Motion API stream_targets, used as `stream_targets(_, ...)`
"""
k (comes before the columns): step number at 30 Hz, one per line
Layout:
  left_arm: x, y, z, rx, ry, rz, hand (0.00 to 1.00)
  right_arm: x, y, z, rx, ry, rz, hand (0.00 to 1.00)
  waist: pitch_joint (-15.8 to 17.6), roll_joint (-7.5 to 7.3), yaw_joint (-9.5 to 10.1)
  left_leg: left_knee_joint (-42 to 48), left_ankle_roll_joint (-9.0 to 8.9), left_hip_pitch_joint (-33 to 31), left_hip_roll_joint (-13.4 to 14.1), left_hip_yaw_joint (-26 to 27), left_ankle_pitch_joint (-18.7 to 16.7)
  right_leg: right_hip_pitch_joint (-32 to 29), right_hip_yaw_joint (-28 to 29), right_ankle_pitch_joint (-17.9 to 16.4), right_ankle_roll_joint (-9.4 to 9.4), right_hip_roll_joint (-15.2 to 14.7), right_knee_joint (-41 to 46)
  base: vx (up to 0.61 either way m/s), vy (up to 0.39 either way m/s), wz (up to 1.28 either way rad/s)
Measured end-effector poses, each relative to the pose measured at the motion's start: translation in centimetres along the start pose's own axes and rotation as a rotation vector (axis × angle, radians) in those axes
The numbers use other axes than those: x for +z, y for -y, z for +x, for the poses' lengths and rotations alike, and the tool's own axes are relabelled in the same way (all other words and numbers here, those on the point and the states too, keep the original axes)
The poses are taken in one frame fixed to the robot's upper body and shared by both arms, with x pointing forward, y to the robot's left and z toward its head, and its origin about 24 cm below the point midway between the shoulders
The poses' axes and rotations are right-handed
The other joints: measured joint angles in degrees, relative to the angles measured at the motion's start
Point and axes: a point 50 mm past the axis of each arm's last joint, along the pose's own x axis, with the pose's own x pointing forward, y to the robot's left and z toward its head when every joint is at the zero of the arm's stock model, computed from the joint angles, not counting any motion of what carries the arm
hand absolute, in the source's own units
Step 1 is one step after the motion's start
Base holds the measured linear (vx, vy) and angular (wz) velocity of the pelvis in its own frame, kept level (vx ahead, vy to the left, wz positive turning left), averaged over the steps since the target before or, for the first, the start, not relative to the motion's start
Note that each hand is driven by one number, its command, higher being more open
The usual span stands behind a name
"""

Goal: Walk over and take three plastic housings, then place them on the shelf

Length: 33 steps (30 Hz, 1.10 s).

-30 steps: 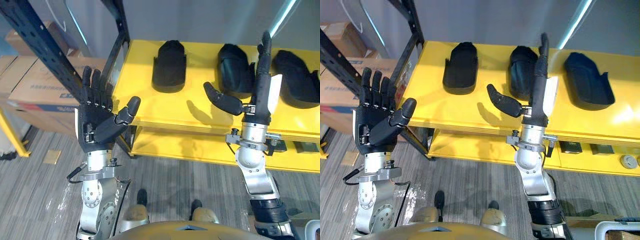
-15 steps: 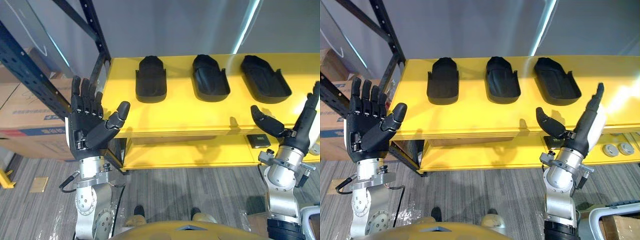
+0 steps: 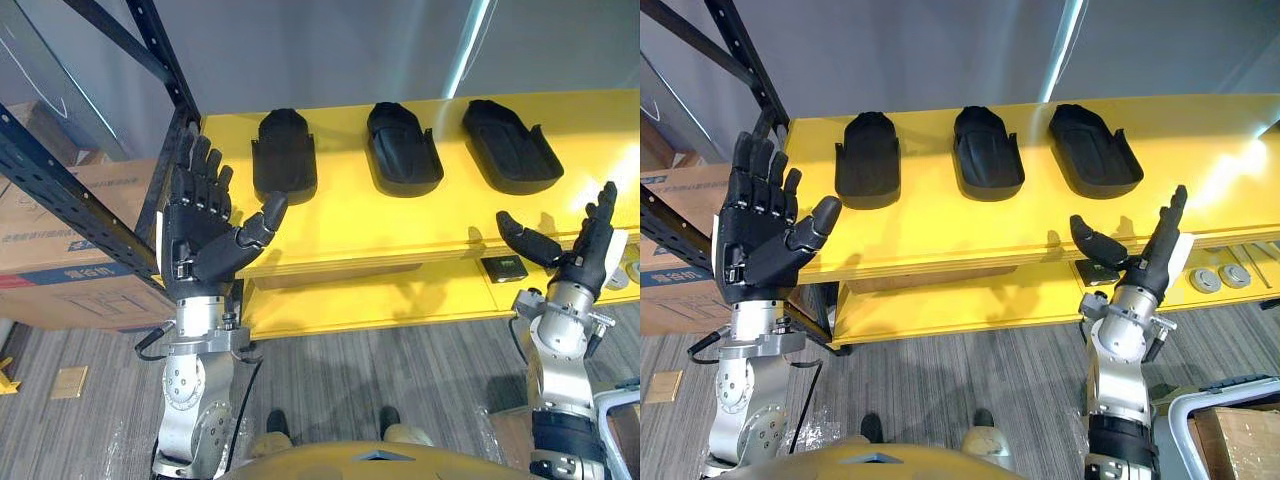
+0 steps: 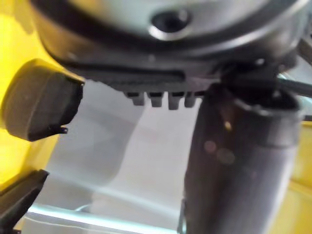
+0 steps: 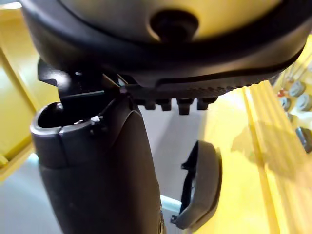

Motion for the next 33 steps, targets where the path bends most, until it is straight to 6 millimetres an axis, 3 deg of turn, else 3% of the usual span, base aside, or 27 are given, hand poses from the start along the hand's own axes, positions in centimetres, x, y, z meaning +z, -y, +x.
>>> stream_targets(4, 0.1, 0.0, 0.2, -0.006, 0.0, 0.009, 1.0, 0.9, -1.1, 1.9, -0.018, 0.019, 0.028, 1.0, 0.7, -0.05, 0.26, 0.0, 0.03, -0.9, -0.1, -1.1, 0.4, -0.4, -0.8, 0.0, 0.01, -0.1, 0.2, -0.01, -0.002, 0.12)
stream_targets(8, 0.4, 0.1, 0.9, -0.008, 0.031, 0.006, 1.0, 3.0, -1.3, 4.1, -0.027, 0.092, 0.025, 1.0, 4.2, 0.7, 0.39, 0.8, 0.09, -2.0, -0.5, -1.8, 0.4, -1.1, -1.2, 0.0, 0.05, -0.6, 1.2, -0.05, 0.012, 0.08)
stream_targets(13, 0.5, 0.2, 1.3, -0.004, 0.046, 0.006, 1.0, 3.6, -1.1, 6.1, -0.049, 0.081, 0.037, 1.0, 6.7, 1.27, 0.35, 1.8, 0.46, -3.2, -0.5, -2.3, 0.9, -2.4, -1.5, 0.0, 0.04, -0.7, 2.0, -0.01, 0.006, 0.04)
stream_targets(23, 0.7, 0.1, 1.5, -0.003, 0.058, 0.012, 1.0, 3.5, -0.4, 7.4, -0.069, 0.062, -0.004, 1.0, 9.6, 2.33, 0.14, 1.8, 0.54, -3.8, -0.8, -3.1, 1.2, -2.7, -2.3, -0.3, -0.26, -1.0, 2.6, -0.01, 0.001, 0.03)
stream_targets(33, 0.8, 0.1, 1.6, -0.001, 0.063, 0.014, 1.0, 4.2, -1.0, 8.6, -0.08, 0.054, 0.019, 1.0, 11.1, 2.61, 0.12, 1.8, 0.54, -4.2, -1.0, -4.0, 2.0, -4.4, -2.9, -1.8, -0.77, -1.5, 6.1, -0.01, 0.0, 0.03)
